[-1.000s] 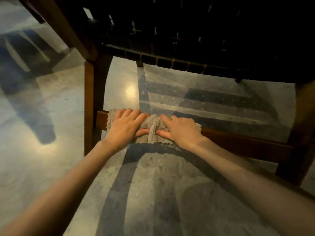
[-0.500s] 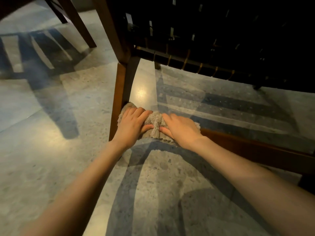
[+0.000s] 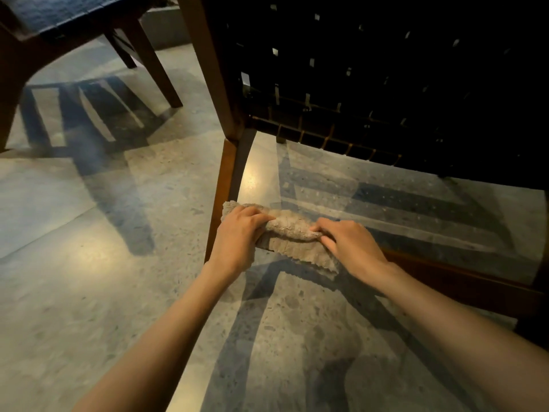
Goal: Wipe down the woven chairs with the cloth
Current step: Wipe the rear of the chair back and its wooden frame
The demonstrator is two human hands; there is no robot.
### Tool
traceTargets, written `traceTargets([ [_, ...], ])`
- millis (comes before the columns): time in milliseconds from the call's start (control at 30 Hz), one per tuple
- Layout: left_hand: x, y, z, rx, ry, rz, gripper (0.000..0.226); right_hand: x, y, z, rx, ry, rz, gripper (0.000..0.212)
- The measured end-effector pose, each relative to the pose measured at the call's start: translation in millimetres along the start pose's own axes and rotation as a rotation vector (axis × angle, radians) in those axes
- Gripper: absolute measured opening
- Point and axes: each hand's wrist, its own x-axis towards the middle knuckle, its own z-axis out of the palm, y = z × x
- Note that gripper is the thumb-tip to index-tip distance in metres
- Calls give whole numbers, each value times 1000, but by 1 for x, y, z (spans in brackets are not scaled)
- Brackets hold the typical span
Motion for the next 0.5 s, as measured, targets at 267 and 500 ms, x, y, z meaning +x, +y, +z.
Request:
traceTargets([
  [267, -27, -2, -22, -386, -170, -76, 29, -23, -12, -22, 364, 30, 40, 17],
  [500, -76, 10, -3, 112, -53, -75, 32, -71, -26, 19, -87, 217, -82, 24],
])
